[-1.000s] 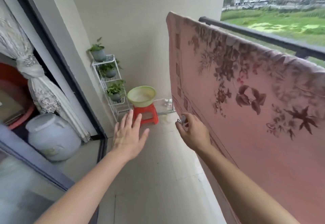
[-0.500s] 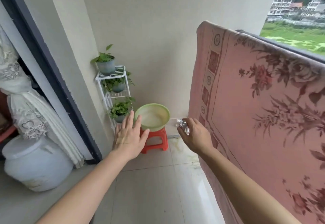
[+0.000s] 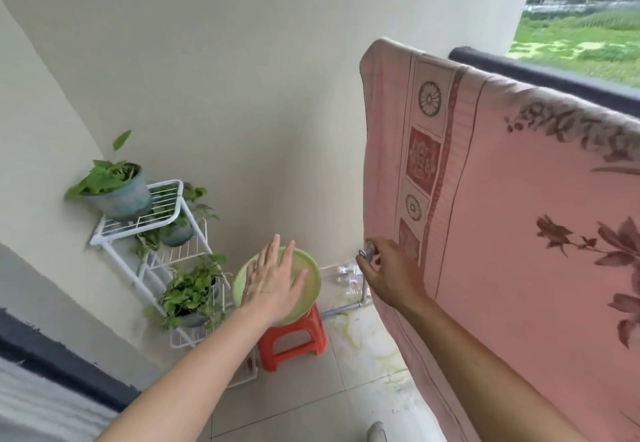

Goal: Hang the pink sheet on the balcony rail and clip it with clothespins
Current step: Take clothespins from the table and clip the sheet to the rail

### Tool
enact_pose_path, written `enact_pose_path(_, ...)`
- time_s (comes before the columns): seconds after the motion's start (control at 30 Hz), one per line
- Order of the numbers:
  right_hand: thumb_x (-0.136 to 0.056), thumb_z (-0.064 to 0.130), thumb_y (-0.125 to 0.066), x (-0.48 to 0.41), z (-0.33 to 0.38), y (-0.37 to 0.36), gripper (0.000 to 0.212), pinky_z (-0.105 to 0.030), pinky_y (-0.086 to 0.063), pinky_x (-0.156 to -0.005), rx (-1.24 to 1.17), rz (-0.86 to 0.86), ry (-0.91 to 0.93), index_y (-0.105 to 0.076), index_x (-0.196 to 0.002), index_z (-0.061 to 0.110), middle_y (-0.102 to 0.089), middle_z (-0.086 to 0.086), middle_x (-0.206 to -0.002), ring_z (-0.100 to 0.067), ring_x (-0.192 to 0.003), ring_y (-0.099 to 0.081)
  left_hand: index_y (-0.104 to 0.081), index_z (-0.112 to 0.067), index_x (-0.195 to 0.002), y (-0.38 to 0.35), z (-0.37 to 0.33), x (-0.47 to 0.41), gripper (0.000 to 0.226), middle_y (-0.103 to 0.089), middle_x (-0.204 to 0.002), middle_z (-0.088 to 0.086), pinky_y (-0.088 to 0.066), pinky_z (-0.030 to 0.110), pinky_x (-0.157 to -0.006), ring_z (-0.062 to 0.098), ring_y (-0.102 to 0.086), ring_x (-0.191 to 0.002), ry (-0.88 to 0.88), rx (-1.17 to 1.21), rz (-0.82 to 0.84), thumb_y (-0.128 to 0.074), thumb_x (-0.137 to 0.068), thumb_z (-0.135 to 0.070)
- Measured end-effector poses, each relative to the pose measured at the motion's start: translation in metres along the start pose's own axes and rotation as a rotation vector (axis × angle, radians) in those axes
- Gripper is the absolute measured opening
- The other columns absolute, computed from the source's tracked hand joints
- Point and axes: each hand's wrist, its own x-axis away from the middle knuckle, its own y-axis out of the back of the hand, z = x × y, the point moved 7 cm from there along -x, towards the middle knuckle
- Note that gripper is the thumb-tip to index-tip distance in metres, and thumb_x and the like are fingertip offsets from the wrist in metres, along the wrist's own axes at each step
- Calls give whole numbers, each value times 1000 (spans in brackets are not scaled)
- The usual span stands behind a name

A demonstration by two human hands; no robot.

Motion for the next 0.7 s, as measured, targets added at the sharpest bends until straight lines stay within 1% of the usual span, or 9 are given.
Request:
enact_pose_path(0.13,-93,43,-58,-92,-28,-11,38,-33,-51,-86,-33,4,-30,-57,-128,27,-62,8,-117,-12,-93,-64,-10,-27,-154,-25,-8,-96,72,8,-163,4,-12,50,-117,26,-4,-149,24,34,102,-23,-95,-65)
enact_pose_path(0.2,-94,45,-56,-138,-37,-13,38,-32,-51,-84,-36,8,-33,-55,-129,29,-60,11,-118,-10,-91,-64,-10,-26,-154,-24,-11,-145,72,8,-163,4,-14,51,-117,27,-4,-149,37,58,108,-25,-94,-64)
enact_pose_path(0.3,-93,44,-55,-197,-49,-18,34,-30,-51,-77,-70,5,-71,-55,-124,31,-61,12,-112,-9,-83,-64,-12,-26,-154,-23,-12,-208,71,6,-163,4,-14,49,-117,28,-6,-149,73,116,111,-29,-95,-62)
enact_pose_path(0.4,-93,43,-55,-238,-56,-29,29,-27,-46,-71,-88,12,-98,-55,-119,31,-61,14,-108,-5,-78,-63,-11,-26,-154,-31,-10,-258,71,3,-163,3,-15,48,-117,27,-7,-149,101,191,143,-30,-96,-62)
enact_pose_path(0.47,-93,43,-56,-267,-61,-33,25,-27,-48,-72,-99,5,-109,-55,-115,32,-61,14,-106,-3,-77,-62,-11,-25,-154,-39,-9,-298,72,-2,-163,4,-14,47,-119,26,-6,-149,105,253,160,-29,-96,-62)
enact_pose_path(0.53,-92,41,-58,-293,-68,-34,24,-30,-51,-74,-109,-10,-130,-57,-114,30,-62,13,-103,-5,-78,-63,-11,-23,-154,-49,-9,-338,72,-4,-163,5,-13,46,-120,25,-5,-150,101,289,189,-28,-96,-62)
enact_pose_path(0.57,-92,40,-59,-304,-72,-34,25,-30,-51,-74,-111,-20,-145,-57,-115,29,-62,13,-101,-6,-79,-63,-11,-22,-155,-55,-11,-358,73,-5,-163,5,-13,47,-120,25,-5,-150,93,304,206,-27,-96,-62)
enact_pose_path(0.63,-92,41,-59,-321,-80,-34,26,-27,-49,-71,-109,-49,-166,-56,-116,30,-60,16,-98,0,-79,-61,-10,-19,-155,-67,-20,-399,75,-7,-163,5,-14,48,-120,24,-5,-150,49,345,244,-27,-96,-63)
enact_pose_path(0.7,-92,43,-59,-335,-89,-35,28,-22,-47,-71,-101,-83,-190,-55,-118,33,-58,19,-99,4,-81,-60,-11,-16,-155,-78,-36,-442,76,-10,-163,5,-12,45,-121,22,-8,-149,3,464,300,-29,-96,-61)
